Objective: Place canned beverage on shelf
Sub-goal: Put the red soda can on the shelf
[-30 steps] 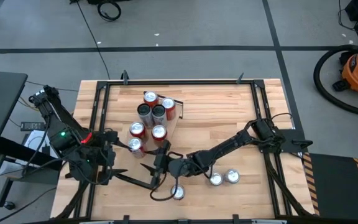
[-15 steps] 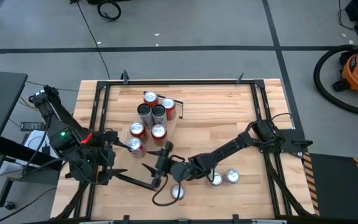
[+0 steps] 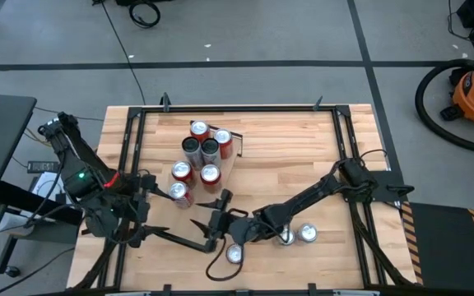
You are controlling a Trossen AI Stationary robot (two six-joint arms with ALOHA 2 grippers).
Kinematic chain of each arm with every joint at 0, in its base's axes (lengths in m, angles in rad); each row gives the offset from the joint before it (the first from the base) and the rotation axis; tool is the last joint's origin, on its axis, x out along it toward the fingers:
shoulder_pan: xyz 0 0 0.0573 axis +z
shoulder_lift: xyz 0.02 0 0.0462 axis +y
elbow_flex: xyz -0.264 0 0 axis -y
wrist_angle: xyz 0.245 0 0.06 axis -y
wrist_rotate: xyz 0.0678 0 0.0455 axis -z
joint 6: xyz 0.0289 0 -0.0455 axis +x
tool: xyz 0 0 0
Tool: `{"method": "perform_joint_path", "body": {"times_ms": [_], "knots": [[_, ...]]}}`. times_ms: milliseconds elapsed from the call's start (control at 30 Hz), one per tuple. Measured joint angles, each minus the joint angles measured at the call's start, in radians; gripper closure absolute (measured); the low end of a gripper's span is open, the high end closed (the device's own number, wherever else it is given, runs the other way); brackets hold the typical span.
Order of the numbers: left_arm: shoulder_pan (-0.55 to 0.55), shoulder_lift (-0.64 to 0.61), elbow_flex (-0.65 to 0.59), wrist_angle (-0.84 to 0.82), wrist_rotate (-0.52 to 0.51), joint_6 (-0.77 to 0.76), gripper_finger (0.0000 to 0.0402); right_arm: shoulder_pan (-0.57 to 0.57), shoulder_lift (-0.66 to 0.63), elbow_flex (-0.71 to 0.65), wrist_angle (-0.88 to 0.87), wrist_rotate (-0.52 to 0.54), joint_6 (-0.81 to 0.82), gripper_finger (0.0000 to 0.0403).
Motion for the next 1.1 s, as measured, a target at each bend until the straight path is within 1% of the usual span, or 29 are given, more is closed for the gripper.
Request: {"method": "perform_joint_path", "body": {"times_ms": [133, 233, 333, 433, 533, 633, 733, 1000, 1100], "knots": [[0.005, 0.000, 0.000, 0.043, 0.000, 0.037, 0.0002, 0.004, -0.085, 0.001, -0.184, -0.081, 0.072, 0.0166], [0.026, 0.000, 0.000, 0.039, 0.000, 0.026, 0.0002, 0.002, -0.120, 0.001, -0.278, -0.144, 0.079, 0.0166], [0.031, 0.000, 0.000, -0.007, -0.002, -0.036, 0.0002, 0.004, -0.131, 0.001, -0.331, -0.156, 0.091, 0.0166], [0.017, 0.000, 0.000, -0.115, 0.000, -0.147, 0.0002, 0.019, -0.133, 0.001, -0.430, -0.179, 0.135, 0.0167], [-0.010, -0.002, 0.002, -0.166, -0.011, -0.238, 0.0002, 0.040, -0.137, 0.000, -0.494, -0.163, 0.147, 0.0167], [-0.038, -0.007, 0.002, -0.169, -0.016, -0.263, 0.0002, 0.050, -0.143, 0.000, -0.507, -0.162, 0.146, 0.0167], [-0.046, -0.007, 0.002, -0.179, -0.030, -0.245, 0.0002, 0.050, -0.142, 0.000, -0.513, -0.162, 0.138, 0.0167], [-0.013, -0.007, 0.002, -0.184, -0.056, -0.125, 0.0002, 0.010, -0.142, 0.000, -0.509, -0.160, 0.108, 0.0167], [-0.011, -0.007, 0.002, -0.183, -0.080, -0.089, 0.0002, -0.003, -0.142, 0.000, -0.510, -0.159, 0.112, 0.0167]]}}
